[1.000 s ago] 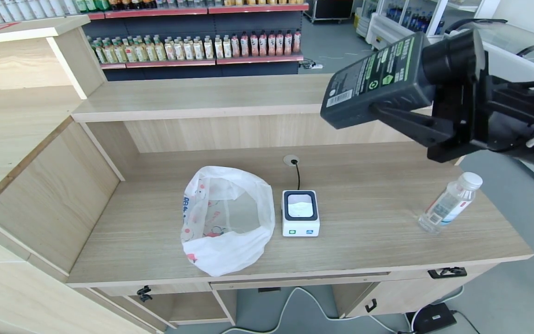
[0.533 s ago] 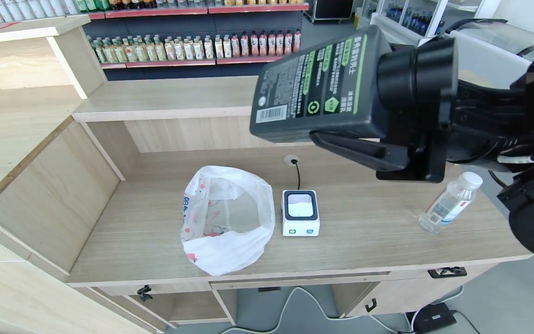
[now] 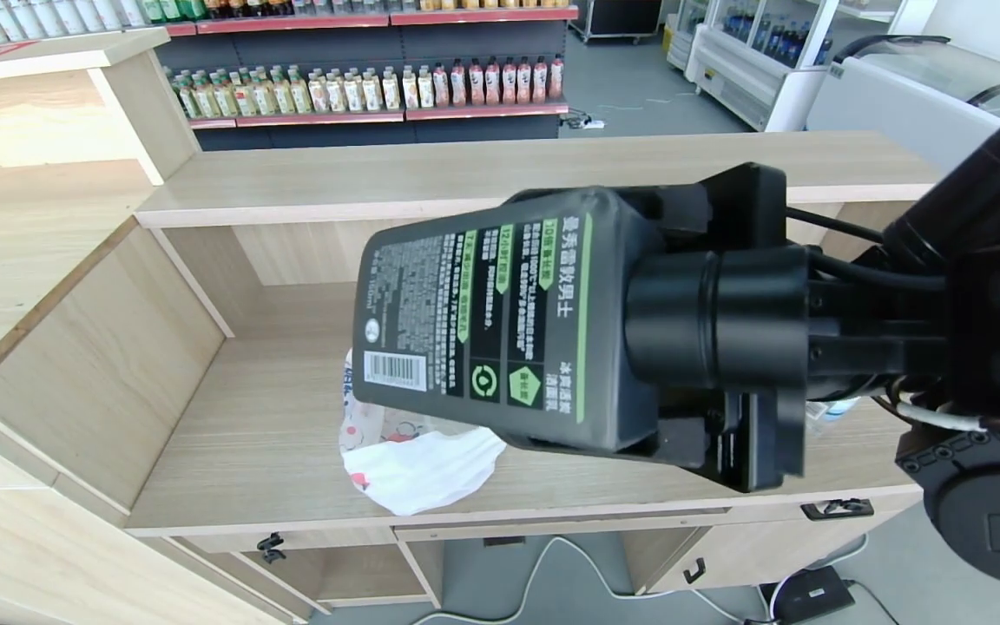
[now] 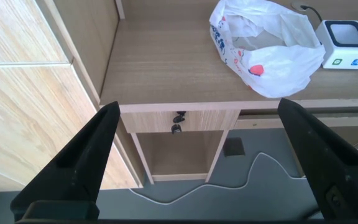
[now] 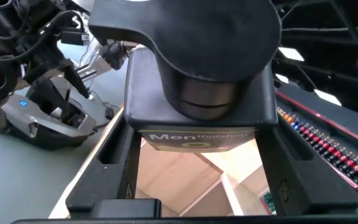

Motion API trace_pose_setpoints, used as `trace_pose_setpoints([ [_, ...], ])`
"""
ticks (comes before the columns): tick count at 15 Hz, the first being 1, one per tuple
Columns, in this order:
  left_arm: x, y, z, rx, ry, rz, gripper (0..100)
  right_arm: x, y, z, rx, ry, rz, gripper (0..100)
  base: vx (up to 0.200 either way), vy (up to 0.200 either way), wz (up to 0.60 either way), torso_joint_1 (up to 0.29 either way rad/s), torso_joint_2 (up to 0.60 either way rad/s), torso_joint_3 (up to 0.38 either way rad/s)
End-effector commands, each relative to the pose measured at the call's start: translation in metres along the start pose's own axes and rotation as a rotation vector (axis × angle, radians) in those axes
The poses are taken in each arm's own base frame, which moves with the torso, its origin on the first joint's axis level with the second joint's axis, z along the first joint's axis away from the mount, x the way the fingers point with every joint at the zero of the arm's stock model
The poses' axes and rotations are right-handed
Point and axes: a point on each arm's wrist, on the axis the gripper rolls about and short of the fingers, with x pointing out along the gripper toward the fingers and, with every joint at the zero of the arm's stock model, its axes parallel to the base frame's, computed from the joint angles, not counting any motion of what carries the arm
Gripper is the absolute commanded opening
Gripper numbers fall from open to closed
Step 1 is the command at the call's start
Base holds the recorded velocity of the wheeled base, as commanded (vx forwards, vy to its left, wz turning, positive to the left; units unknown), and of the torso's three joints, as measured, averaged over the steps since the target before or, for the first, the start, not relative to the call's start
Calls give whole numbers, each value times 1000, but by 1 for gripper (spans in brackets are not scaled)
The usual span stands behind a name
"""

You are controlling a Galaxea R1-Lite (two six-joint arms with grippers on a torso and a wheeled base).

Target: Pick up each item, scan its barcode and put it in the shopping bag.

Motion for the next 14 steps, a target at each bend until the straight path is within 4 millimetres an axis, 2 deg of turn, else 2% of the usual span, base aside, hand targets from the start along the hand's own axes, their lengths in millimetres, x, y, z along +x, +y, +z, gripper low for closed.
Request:
trace_pose_setpoints([
  [1,0,0,0,-1,0,1,100,0,1,3,2,-2,2,0,0,0,0,0,0,0],
  [9,0,0,0,0,0,-1,100,-1,1,5,14,7,0,0,0,0,0,0,0,0],
  [10,0,0,0,0,0,-1,100,-4,-3,12,32,27,-13,0,0,0,0,0,0,0],
  [11,0,0,0,-1,0,-1,100,-10,-7,20,81,89,-55,0,0,0,0,0,0,0],
  [14,0,0,0,-1,0,1,100,-68,-22,47,295,424,-298,0,0,0,0,0,0,0],
])
